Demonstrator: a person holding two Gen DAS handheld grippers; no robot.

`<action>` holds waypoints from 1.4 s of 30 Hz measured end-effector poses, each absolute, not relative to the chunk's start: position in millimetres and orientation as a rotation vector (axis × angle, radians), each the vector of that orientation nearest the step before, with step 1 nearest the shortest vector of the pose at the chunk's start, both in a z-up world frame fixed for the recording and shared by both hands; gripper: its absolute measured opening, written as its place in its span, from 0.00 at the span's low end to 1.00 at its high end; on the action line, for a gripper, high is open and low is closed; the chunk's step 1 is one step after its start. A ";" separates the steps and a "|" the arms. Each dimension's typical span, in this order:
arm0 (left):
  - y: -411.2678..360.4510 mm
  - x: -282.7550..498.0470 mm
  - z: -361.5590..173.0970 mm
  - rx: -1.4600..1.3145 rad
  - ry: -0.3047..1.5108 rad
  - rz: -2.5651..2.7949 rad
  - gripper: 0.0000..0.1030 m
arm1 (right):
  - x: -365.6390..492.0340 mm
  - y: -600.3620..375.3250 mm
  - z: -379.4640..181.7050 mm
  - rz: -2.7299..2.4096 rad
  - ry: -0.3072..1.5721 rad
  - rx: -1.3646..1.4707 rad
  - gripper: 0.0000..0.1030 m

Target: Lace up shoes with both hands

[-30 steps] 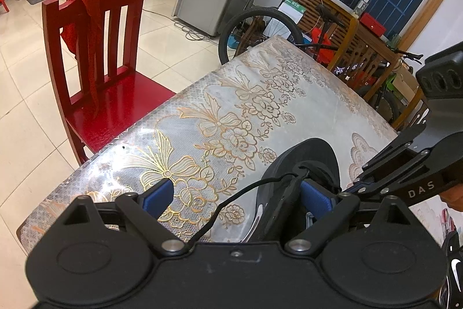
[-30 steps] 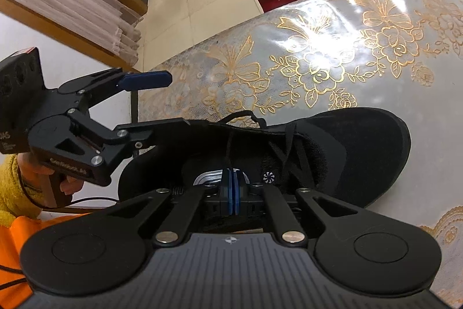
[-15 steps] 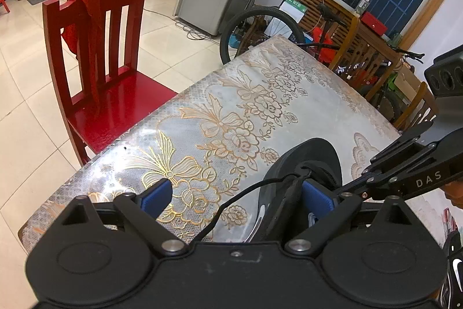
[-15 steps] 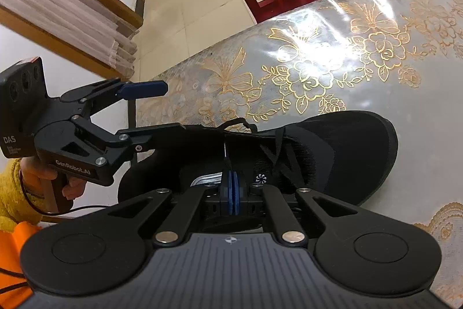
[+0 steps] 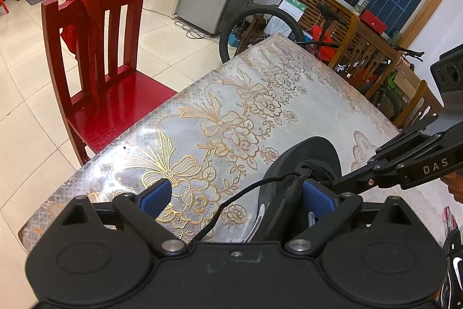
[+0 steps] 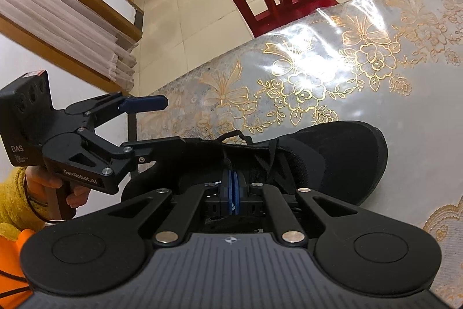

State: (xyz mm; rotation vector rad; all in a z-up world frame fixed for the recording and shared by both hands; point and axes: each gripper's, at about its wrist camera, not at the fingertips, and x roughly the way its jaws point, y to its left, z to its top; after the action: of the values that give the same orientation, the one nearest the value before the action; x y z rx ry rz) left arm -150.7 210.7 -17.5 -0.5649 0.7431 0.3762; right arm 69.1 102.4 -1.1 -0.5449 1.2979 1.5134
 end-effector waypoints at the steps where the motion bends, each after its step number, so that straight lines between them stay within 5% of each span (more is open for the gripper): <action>1: 210.6 -150.5 -17.4 -0.566 0.743 0.376 0.95 | 68.6 102.2 -1.9 1.512 1.298 -0.545 0.03; 13: 205.6 -145.1 -21.9 -0.540 0.767 0.359 0.93 | 55.5 111.7 -15.0 1.488 1.218 -0.503 0.04; 15: 199.1 -143.5 -24.3 -0.484 0.790 0.354 0.91 | 58.9 108.6 -15.1 1.476 1.219 -0.478 0.08; 17: 190.0 -143.7 -26.9 -0.418 0.805 0.348 0.91 | 62.0 102.2 -10.2 1.478 1.208 -0.471 0.29; 19: 180.9 -144.3 -29.9 -0.368 0.810 0.336 0.91 | 62.7 94.5 1.5 1.490 1.155 -0.474 0.38; 25: 175.1 -146.1 -36.3 -0.380 0.809 0.279 0.91 | 42.7 118.9 11.3 1.543 1.042 -0.605 0.37; 31: 171.1 -141.6 -43.3 -0.382 0.821 0.224 0.91 | 26.1 156.2 -17.5 1.455 1.072 -0.813 0.08; 35: 167.1 -134.6 -48.5 -0.353 0.822 0.186 0.91 | 52.5 142.7 11.3 1.498 1.178 -0.364 0.04; 42: 177.8 -128.7 -55.1 -0.389 0.841 0.139 0.91 | 96.1 63.2 98.7 1.673 1.007 0.764 0.01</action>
State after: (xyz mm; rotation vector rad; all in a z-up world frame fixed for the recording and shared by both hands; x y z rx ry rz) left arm -128.7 177.8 -55.1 -0.3887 0.8413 0.1389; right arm 96.1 63.2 98.7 0.7637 1.0073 1.6729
